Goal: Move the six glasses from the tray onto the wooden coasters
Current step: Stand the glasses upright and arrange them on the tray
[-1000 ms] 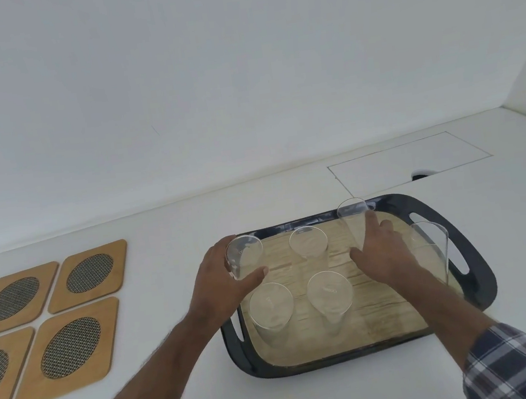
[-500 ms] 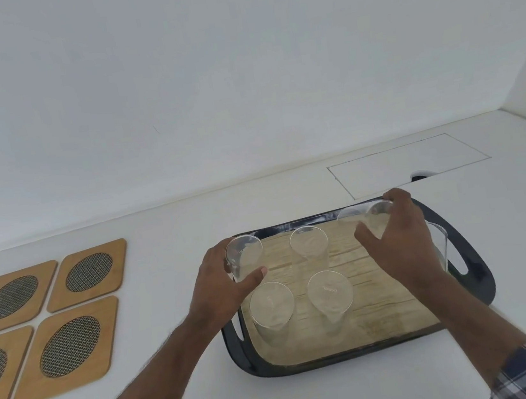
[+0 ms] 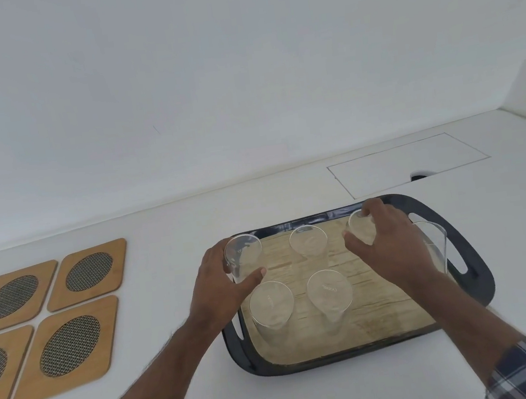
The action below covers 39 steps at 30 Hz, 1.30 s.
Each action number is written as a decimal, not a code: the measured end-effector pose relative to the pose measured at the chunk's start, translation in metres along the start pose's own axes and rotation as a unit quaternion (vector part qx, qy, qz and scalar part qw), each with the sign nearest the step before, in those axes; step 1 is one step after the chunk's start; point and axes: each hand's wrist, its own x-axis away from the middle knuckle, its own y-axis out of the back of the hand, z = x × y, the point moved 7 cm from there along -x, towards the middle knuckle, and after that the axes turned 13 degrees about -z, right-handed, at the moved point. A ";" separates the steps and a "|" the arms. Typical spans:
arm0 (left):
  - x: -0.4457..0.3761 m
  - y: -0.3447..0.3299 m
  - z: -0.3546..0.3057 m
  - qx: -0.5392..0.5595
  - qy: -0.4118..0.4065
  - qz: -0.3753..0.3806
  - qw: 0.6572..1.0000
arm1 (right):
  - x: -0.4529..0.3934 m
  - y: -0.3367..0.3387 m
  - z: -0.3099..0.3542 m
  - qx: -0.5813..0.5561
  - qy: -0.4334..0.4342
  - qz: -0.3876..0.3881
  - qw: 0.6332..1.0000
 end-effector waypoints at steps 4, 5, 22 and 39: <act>0.000 0.000 0.003 0.006 0.011 -0.001 1.000 | -0.004 -0.005 0.003 -0.004 0.001 0.012 1.000; 0.001 0.000 0.003 0.005 0.011 -0.001 1.000 | -0.005 -0.006 0.003 -0.004 0.000 0.014 1.000; 0.004 -0.002 0.012 -0.015 0.029 0.013 0.999 | -0.003 0.017 -0.012 -0.026 -0.035 -0.052 0.998; 0.003 -0.003 0.014 -0.023 0.021 0.017 0.999 | 0.022 0.024 -0.067 0.215 -0.175 0.006 0.961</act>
